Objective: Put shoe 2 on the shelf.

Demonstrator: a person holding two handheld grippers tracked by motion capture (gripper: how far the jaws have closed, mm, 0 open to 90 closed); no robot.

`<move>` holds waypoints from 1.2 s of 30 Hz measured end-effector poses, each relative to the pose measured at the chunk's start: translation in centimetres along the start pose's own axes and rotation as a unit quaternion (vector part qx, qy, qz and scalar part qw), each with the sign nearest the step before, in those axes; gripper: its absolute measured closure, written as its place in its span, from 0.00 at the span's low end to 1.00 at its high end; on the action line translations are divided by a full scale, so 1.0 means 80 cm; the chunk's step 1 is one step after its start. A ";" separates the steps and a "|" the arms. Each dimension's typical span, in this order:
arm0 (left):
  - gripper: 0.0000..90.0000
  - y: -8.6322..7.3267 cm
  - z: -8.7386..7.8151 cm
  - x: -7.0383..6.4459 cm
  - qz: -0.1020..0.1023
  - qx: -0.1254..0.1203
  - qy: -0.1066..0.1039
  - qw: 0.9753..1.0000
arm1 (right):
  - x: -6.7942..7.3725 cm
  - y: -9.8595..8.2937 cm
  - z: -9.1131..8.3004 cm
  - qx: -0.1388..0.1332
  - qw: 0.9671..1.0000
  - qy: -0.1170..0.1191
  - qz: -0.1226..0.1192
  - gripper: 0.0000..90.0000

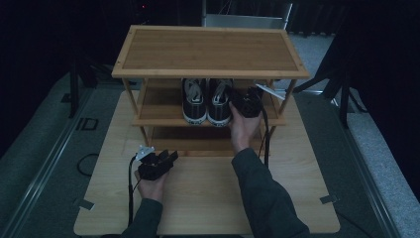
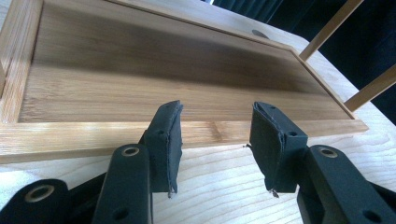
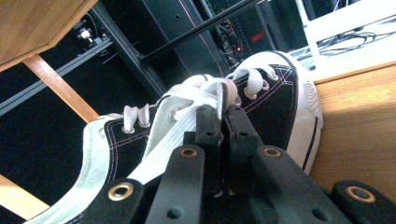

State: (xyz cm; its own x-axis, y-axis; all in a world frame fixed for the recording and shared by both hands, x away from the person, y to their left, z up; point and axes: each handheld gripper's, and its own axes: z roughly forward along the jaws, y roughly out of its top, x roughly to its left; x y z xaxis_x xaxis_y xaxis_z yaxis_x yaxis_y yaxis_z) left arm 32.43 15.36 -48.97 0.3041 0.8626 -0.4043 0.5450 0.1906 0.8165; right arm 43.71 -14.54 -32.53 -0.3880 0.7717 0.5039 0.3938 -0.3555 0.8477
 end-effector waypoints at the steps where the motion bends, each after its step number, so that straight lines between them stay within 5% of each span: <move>1: 0.60 0.000 0.000 0.000 0.000 0.000 0.000 1.000 | 0.000 0.000 0.000 -0.001 1.000 0.000 -0.001 0.95; 11: 0.60 0.000 0.000 -0.001 0.001 0.000 0.000 1.000 | -0.003 -0.002 -0.001 0.003 1.000 0.012 -0.010 0.92; 18: 0.60 0.001 -0.002 0.001 0.000 -0.002 0.001 1.000 | -0.001 -0.002 -0.009 0.008 0.999 0.010 -0.033 0.78; 27: 0.60 0.000 -0.001 0.000 0.001 0.000 0.004 1.000 | -0.015 -0.007 -0.050 -0.012 0.998 0.026 -0.051 0.67; 36: 0.60 -0.001 0.000 0.000 0.003 0.003 0.005 1.000 | -0.038 -0.029 -0.097 0.020 0.997 0.047 -0.066 0.62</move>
State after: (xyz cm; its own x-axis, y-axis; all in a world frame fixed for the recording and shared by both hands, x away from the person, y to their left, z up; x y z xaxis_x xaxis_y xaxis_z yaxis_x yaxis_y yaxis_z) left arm 32.38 15.38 -48.99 0.2990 0.8685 -0.3954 0.5487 0.1826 0.8159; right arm 37.51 -20.11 -34.75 -0.5147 0.7563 0.4038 0.3661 -0.2319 0.9012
